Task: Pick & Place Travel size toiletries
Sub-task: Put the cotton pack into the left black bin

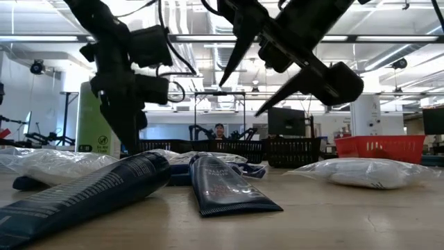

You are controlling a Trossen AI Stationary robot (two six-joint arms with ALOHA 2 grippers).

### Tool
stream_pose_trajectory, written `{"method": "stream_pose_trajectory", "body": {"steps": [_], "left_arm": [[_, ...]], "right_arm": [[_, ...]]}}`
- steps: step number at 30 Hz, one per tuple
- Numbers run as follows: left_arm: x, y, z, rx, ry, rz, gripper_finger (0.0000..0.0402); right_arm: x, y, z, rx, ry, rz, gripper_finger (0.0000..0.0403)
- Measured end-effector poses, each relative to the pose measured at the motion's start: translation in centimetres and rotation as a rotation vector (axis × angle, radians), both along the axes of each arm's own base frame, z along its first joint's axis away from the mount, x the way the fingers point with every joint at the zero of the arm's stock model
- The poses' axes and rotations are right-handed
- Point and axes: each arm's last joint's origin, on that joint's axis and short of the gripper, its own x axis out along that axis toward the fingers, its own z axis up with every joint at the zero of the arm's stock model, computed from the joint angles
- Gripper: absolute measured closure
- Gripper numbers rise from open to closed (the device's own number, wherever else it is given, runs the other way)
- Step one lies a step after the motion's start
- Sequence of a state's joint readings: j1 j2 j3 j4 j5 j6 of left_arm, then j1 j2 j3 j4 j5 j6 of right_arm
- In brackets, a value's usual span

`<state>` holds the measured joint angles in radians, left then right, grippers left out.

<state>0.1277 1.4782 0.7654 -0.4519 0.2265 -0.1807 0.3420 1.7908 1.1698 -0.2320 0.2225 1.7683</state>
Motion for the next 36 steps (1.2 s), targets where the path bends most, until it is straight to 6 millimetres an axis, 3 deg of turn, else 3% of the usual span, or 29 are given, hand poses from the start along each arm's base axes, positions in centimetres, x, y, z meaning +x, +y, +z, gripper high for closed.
{"method": "stream_pose_trajectory", "body": {"steps": [7, 12, 16, 20, 25, 31, 36], "left_arm": [[0.6, -0.1, -0.4, -0.028, -0.036, -0.052, 0.0243], [0.9, -0.1, -0.2, -0.021, -0.091, -0.096, 0.0243], [0.8, -0.2, -0.1, -0.036, -0.094, -0.131, 0.0243], [0.6, -0.2, 0.1, -0.012, -0.099, -0.182, 0.0243], [0.3, -0.2, -0.1, 0.022, -0.089, -0.256, 0.0243], [-0.1, -0.2, -0.2, 0.070, -0.055, -0.319, 0.0243], [-0.1, 0.4, -0.2, 0.129, -0.053, -0.323, 0.0243]], "right_arm": [[1.1, 0.2, -0.6, 0.010, -0.062, 0.080, 0.0172], [3.6, 0.0, -2.5, 0.013, -0.146, 0.118, 0.0168], [6.0, -0.6, -1.7, -0.031, -0.208, 0.144, 0.0181], [8.7, -1.4, -1.7, -0.053, -0.233, 0.175, 0.0228], [11.2, -2.4, -3.1, -0.054, -0.146, 0.169, 0.0311], [11.8, -2.4, -3.0, -0.085, -0.019, 0.176, 0.0384], [11.1, -2.5, -3.7, -0.078, 0.040, 0.165, 0.0390]]}}
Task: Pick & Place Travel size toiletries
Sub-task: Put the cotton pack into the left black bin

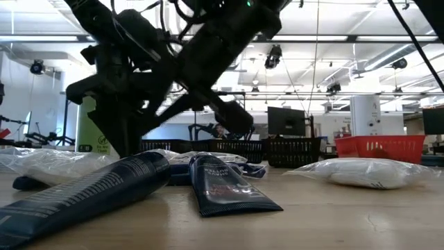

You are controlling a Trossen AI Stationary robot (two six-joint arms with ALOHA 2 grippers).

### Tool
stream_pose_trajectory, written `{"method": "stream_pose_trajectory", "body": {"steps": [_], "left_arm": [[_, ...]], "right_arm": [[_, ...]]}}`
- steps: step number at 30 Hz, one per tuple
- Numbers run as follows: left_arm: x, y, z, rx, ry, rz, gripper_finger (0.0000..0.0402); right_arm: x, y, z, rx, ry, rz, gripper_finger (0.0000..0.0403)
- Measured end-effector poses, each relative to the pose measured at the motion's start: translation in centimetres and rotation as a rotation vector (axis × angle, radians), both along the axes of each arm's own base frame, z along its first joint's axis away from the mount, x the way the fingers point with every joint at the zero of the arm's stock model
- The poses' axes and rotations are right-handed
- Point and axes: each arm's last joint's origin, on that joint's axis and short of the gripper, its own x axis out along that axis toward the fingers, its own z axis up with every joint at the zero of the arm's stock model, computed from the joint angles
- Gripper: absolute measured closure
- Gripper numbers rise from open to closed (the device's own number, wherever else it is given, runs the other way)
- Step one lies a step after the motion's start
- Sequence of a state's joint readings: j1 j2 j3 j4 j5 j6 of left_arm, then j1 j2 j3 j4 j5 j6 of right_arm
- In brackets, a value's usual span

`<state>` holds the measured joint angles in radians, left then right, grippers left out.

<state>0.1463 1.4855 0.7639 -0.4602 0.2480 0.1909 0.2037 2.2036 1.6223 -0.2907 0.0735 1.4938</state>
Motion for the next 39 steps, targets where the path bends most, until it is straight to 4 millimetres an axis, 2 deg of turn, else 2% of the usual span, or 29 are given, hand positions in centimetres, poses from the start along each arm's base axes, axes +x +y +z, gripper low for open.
{"method": "stream_pose_trajectory", "body": {"steps": [9, 13, 18, 22, 29, 35, 39], "left_arm": [[0.3, 1.4, 0.2, -0.034, -0.062, 0.039, 0.0243], [0.6, 1.3, -0.4, -0.112, -0.059, 0.010, 0.0243], [1.0, 1.5, -1.8, -0.098, -0.003, 0.029, 0.0243], [1.1, 1.7, -1.3, -0.058, -0.004, 0.081, 0.0243], [0.5, 1.7, 1.5, -0.046, -0.091, 0.121, 0.0243], [-0.2, 1.8, 1.0, 0.037, -0.032, 0.128, 0.0243], [-0.6, 1.8, 0.4, 0.045, -0.007, 0.135, 0.0243]], "right_arm": [[0.2, 0.1, -2.7, 0.052, 0.041, 0.004, 0.0394], [0.3, -0.3, -2.8, 0.054, 0.048, -0.010, 0.0394], [0.1, -0.7, -3.2, 0.053, 0.080, -0.022, 0.0394], [-0.2, -1.0, -3.4, 0.059, 0.118, -0.019, 0.0394], [0.1, -0.8, -3.1, 0.085, 0.081, 0.014, 0.0394], [0.8, -1.3, -0.7, 0.060, -0.036, 0.007, 0.0394], [0.9, -2.7, -0.9, 0.039, -0.021, -0.030, 0.0394]]}}
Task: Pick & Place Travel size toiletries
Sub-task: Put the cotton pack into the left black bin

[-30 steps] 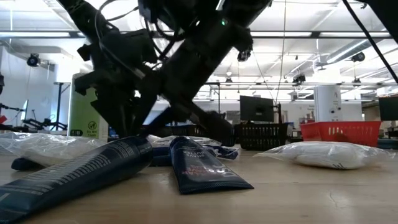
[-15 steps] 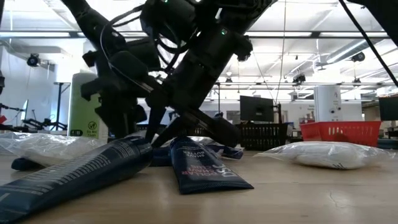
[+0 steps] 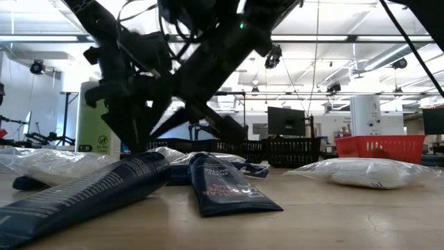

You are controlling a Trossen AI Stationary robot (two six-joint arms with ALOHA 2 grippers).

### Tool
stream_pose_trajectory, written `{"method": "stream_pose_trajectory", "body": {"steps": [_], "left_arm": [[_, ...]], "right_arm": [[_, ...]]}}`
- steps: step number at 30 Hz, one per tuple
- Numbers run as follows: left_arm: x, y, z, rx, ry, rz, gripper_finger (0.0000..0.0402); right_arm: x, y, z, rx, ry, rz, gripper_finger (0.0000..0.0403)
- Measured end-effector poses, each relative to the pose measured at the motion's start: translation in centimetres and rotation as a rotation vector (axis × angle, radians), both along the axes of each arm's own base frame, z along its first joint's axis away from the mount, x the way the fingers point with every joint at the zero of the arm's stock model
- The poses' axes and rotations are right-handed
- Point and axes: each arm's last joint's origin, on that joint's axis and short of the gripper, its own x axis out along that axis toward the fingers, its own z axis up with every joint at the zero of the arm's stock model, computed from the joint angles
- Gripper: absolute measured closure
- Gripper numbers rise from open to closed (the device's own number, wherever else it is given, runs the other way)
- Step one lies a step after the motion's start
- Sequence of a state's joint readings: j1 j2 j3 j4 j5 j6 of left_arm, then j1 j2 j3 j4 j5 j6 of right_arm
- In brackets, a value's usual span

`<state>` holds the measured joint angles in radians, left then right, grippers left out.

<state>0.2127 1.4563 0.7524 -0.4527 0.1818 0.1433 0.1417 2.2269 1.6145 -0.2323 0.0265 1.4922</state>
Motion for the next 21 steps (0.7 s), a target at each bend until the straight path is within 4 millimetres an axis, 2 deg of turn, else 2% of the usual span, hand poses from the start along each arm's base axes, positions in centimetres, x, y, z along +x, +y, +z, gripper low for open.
{"method": "stream_pose_trajectory", "body": {"steps": [7, 17, 21], "left_arm": [[-0.4, -0.1, -0.3, -0.015, 0.040, 0.022, 0.0243], [0.0, 0.1, -0.1, 0.009, -0.002, 0.027, 0.0243], [0.1, -0.1, 0.1, -0.076, -0.031, 0.000, 0.0243]], "right_arm": [[-0.2, -1.7, -1.5, -0.026, 0.065, -0.018, 0.0394], [-0.7, -1.4, -2.8, -0.009, 0.152, 0.040, 0.0394], [-0.7, -1.4, -2.8, -0.012, 0.152, 0.047, 0.0394]]}}
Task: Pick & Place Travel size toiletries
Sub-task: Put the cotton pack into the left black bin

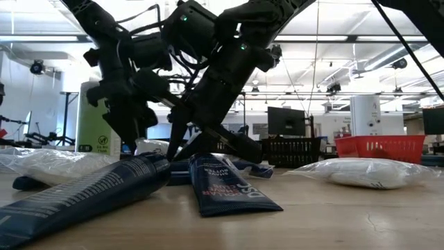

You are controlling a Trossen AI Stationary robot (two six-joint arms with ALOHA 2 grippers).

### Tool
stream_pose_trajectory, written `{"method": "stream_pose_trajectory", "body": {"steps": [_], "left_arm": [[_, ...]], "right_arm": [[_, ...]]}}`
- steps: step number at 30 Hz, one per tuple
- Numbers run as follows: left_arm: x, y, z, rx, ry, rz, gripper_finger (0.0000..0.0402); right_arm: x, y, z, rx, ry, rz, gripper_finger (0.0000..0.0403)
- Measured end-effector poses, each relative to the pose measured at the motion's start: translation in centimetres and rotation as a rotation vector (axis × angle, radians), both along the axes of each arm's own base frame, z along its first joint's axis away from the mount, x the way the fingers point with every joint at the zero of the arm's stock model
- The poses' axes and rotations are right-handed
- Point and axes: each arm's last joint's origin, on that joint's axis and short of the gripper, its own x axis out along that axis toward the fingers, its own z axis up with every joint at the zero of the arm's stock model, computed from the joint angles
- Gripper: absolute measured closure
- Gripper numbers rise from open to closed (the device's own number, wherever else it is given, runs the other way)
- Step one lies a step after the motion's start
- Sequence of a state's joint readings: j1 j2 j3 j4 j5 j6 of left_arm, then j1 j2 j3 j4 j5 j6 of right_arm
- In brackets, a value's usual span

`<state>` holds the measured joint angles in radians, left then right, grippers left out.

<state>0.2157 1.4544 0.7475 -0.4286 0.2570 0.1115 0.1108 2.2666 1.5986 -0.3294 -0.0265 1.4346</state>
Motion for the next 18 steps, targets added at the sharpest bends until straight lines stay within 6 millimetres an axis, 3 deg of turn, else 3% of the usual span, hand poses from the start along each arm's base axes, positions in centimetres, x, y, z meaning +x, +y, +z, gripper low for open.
{"method": "stream_pose_trajectory", "body": {"steps": [6, 18], "left_arm": [[-0.1, -0.4, 0.2, -0.183, 0.003, -0.007, 0.0243], [-1.5, 2.1, 2.0, -0.222, -0.083, 0.100, 0.0243]], "right_arm": [[0.0, 0.1, 0.0, -0.008, 0.000, 0.013, 0.0394], [-0.1, 0.3, -0.1, -0.023, 0.005, 0.048, 0.0394]]}}
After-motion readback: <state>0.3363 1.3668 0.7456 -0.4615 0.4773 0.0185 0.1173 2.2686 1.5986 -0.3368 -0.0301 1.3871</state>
